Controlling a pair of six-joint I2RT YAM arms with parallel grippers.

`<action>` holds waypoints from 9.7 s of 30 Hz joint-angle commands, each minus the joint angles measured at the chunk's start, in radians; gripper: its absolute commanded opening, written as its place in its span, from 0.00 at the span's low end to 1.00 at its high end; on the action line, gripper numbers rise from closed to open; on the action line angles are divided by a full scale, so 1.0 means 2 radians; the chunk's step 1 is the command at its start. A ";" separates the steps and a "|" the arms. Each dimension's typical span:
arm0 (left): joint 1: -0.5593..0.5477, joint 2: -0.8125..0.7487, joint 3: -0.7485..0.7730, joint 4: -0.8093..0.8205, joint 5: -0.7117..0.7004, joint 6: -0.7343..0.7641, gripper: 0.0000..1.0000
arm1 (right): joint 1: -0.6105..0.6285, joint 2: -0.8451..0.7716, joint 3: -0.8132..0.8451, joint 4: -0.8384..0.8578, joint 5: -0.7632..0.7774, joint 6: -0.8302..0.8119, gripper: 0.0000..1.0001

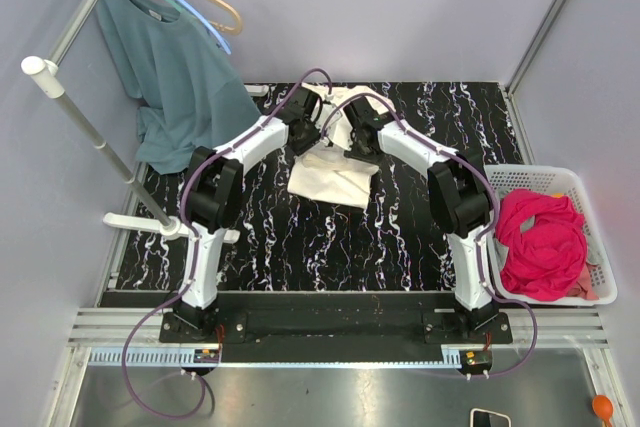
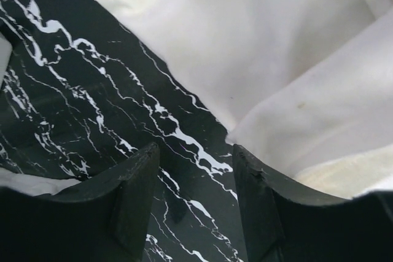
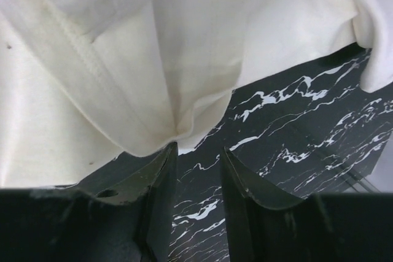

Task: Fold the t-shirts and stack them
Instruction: Fold the tshirt

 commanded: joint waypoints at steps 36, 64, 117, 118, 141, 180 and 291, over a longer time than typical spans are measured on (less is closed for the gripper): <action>-0.035 -0.070 -0.049 -0.073 0.217 0.099 0.78 | -0.042 -0.147 -0.150 0.190 0.053 0.046 0.63; -0.010 -0.011 0.006 -0.075 0.188 0.121 0.69 | -0.103 -0.205 -0.237 0.204 0.025 0.046 0.63; 0.009 0.030 0.036 0.109 -0.016 0.085 0.54 | -0.099 -0.209 -0.282 0.204 0.007 0.085 0.63; 0.009 0.026 0.030 0.126 -0.022 0.081 0.61 | -0.096 -0.211 -0.284 0.201 0.007 0.086 0.64; 0.013 -0.185 -0.194 0.128 0.018 0.089 0.99 | 0.058 -0.239 -0.269 0.098 -0.107 0.176 0.81; 0.020 -0.197 -0.269 0.024 0.218 0.111 0.99 | 0.083 -0.152 -0.262 0.129 -0.098 0.142 0.24; 0.026 -0.028 0.054 0.007 0.079 0.088 0.00 | -0.019 -0.145 -0.051 0.029 -0.049 0.019 0.00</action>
